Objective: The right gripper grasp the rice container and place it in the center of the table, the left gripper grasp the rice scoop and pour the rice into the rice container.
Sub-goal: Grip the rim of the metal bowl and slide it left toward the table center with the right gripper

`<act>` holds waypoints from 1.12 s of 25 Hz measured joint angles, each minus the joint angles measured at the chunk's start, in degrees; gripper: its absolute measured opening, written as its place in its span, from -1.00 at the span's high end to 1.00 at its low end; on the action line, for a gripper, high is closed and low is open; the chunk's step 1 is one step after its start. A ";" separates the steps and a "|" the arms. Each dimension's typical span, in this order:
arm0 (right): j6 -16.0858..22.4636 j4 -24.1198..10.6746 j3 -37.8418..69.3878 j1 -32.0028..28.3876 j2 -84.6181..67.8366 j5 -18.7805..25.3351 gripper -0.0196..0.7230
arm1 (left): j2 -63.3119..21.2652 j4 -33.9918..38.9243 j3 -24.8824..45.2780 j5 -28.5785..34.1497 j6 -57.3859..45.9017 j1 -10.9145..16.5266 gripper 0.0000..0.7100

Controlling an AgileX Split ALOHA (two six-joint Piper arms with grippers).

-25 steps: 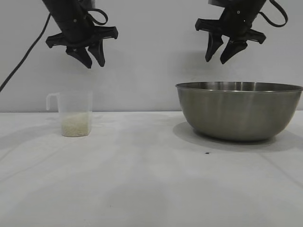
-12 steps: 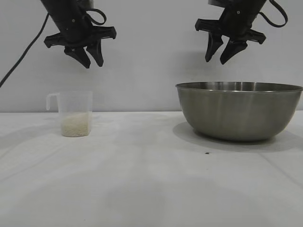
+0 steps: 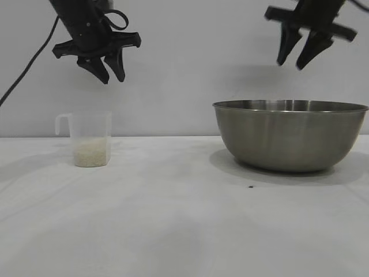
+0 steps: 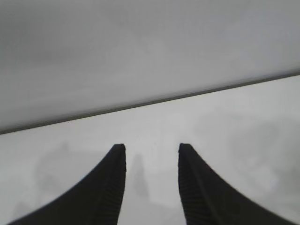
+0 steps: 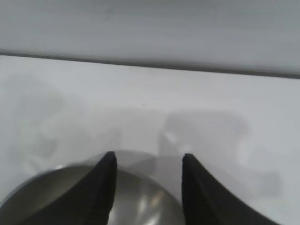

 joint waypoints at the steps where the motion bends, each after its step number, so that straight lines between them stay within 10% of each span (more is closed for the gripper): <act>1: 0.09 -1.01 1.34 0.00 0.00 0.43 0.23 | 0.00 0.00 0.00 0.00 0.00 0.00 0.40; 12: 0.09 -5.45 10.22 0.00 4.35 -1.58 0.23 | 0.00 0.00 0.00 0.11 0.00 0.00 0.40; 17: -0.61 -4.84 10.22 1.05 4.71 -2.21 0.95 | 0.00 0.00 0.00 0.11 0.00 0.00 0.40; 28: -0.78 -3.56 17.25 11.21 1.50 -2.22 0.95 | -0.25 0.11 0.00 0.36 0.43 0.26 0.40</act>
